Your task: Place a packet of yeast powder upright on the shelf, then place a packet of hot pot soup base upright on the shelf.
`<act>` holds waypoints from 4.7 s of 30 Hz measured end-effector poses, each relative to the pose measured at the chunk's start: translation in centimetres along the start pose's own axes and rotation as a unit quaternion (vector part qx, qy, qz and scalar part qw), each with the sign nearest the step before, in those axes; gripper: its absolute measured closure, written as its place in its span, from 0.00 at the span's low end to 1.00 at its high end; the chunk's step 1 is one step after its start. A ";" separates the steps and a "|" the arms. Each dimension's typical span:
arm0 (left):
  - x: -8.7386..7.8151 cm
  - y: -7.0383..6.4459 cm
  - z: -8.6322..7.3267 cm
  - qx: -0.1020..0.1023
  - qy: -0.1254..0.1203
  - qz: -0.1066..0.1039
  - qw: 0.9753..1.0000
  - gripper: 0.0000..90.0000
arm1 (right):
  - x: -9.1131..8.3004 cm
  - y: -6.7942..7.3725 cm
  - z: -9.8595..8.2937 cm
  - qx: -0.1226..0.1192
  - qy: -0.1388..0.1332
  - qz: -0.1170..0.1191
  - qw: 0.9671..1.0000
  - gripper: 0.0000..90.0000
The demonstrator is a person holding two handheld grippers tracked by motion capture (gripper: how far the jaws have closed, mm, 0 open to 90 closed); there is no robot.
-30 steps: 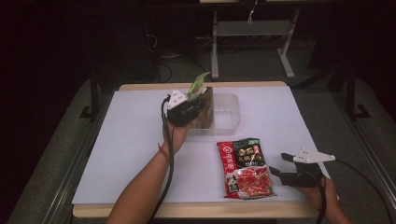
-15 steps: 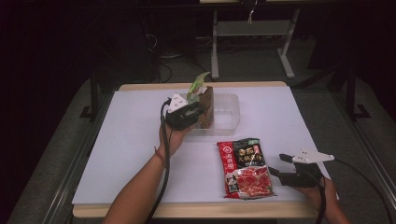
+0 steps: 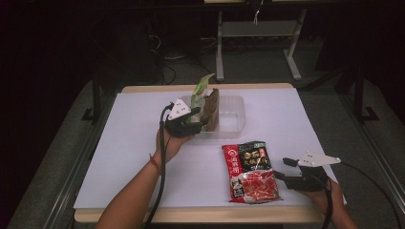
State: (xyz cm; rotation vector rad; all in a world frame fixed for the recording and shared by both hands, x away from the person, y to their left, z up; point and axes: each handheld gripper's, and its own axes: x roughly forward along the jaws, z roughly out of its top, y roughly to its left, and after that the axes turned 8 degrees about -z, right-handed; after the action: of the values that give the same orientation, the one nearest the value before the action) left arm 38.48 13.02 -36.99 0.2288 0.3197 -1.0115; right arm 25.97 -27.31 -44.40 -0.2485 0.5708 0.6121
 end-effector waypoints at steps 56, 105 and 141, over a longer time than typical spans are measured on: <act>3.5 -4.1 -6.3 -0.121 0.138 -0.224 0.957 0.26 | 1.3 0.7 -0.9 0.109 0.078 0.174 0.976 0.34; 8.2 -5.8 -5.0 -0.113 0.130 -0.241 0.955 0.23 | 1.8 3.4 0.5 0.016 0.065 0.103 0.992 0.59; 8.4 -5.0 -5.6 -0.172 0.108 -0.271 0.941 0.23 | 0.9 4.5 1.0 -0.024 -0.027 0.057 0.998 0.87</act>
State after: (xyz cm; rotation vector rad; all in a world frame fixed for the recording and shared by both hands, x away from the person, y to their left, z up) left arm 37.42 5.60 -45.46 -0.0761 0.7805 -1.4534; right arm 24.33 -22.93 -44.32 -0.2438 0.5207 0.7416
